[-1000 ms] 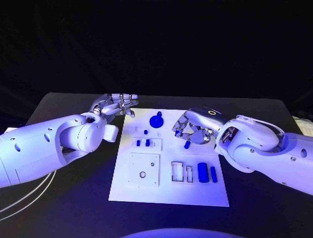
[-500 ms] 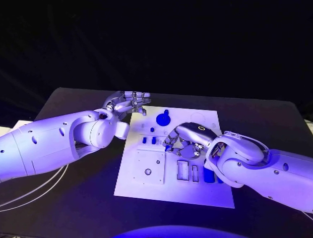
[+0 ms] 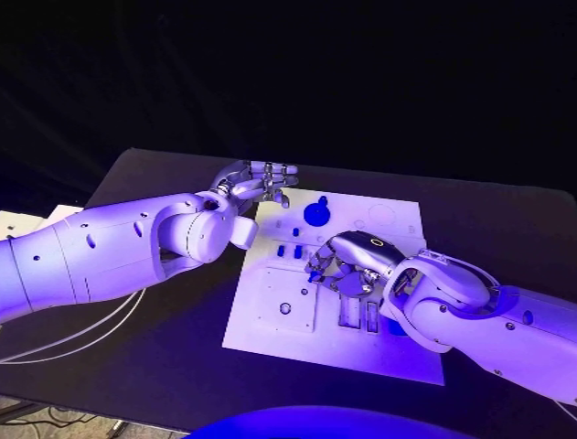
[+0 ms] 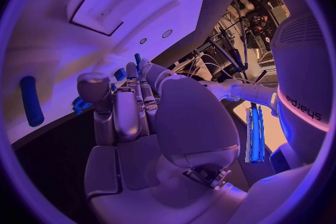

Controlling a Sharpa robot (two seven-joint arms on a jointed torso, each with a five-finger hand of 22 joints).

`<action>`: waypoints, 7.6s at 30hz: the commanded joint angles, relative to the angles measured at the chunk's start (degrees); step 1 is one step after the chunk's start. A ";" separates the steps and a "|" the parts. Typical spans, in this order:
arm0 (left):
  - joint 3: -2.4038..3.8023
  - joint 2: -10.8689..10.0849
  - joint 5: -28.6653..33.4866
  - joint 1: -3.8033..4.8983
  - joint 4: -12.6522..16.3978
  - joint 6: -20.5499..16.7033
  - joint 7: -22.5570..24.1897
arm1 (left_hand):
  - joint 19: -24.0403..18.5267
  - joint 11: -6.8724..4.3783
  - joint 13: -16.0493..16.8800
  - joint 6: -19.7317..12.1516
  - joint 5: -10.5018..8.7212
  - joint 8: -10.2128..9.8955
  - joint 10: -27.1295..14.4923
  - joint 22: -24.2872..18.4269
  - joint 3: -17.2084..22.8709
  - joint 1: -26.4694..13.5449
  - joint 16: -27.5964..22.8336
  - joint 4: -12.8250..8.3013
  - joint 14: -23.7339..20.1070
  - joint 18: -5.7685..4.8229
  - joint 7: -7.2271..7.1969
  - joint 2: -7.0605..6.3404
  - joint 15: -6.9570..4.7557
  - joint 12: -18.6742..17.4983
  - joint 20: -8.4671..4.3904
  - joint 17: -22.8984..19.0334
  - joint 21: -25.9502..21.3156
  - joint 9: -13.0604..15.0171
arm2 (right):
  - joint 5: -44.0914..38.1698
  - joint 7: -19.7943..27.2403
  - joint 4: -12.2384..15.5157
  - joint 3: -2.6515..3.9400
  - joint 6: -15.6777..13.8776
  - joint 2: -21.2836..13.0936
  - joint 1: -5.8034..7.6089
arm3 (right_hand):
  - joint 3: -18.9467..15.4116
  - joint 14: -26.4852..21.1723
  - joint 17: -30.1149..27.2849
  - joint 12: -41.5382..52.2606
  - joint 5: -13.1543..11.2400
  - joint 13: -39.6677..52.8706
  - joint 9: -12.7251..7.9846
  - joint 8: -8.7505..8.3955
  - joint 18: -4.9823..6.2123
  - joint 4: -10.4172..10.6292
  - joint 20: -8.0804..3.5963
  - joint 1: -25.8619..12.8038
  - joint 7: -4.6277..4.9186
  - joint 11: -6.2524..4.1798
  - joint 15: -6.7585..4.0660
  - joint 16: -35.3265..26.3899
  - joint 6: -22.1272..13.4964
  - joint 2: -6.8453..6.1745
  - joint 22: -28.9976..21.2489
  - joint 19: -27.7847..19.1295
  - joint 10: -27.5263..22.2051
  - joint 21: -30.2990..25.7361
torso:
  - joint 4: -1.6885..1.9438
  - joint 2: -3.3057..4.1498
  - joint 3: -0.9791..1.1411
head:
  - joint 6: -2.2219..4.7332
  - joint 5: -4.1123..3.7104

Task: Assemble the parts on the task board

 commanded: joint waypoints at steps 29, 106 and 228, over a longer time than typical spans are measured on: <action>0.05 0.28 -0.17 -0.03 0.05 1.37 -0.13 | 0.02 -0.09 -0.06 -0.60 0.20 0.35 -0.39 0.07 -0.28 -0.13 0.41 -0.23 0.00 0.61 0.26 0.32 0.32 0.48 0.54 -0.08 0.39 0.08 | -2.17 0.07 -0.62 -0.14 5.56 1.19 -0.93 | 0.22 2.31 0.22 -0.27 0.57 0.08 0.06 0.16 -0.66 -0.28 -0.01 0.48 0.28 0.29 -0.19 0.36 0.02 -0.10 0.26 0.37 0.07 0.53 | 0.06 0.00 -0.03 | -0.90 0.86; 0.06 0.39 -0.17 -0.02 -0.30 1.45 -2.00 | -0.35 0.02 -0.10 -1.24 0.19 1.09 -1.11 0.02 -0.48 -0.53 0.52 -0.29 -0.56 0.62 0.36 0.40 0.46 1.23 0.70 -0.28 0.25 0.13 | -2.15 -4.66 0.71 -0.57 5.50 1.78 -1.08 | -5.21 1.52 -0.99 -1.46 3.51 -0.01 -3.21 -0.85 -0.12 -0.59 1.79 -3.71 2.02 2.60 1.73 0.30 -9.74 -4.21 -2.53 -1.89 -10.14 -0.88 | 0.05 -0.02 -0.01 | -1.73 1.16; 0.04 0.36 -0.17 -0.25 -1.58 2.27 -2.85 | -0.57 0.10 -0.16 -1.69 0.17 1.91 -1.68 -0.01 -0.57 -0.71 0.69 -0.38 -0.85 0.63 0.41 0.60 0.54 1.95 0.80 -0.48 0.19 0.19 | 0.80 -3.95 6.46 -0.29 2.66 -1.40 2.50 | -6.97 1.99 -0.93 4.82 1.89 0.04 -2.00 2.07 -0.76 -0.01 -0.26 -0.32 -0.31 -0.17 -0.49 1.17 0.00 1.25 0.98 0.32 -1.26 1.47 | 0.10 -0.45 -0.35 | -0.14 -0.91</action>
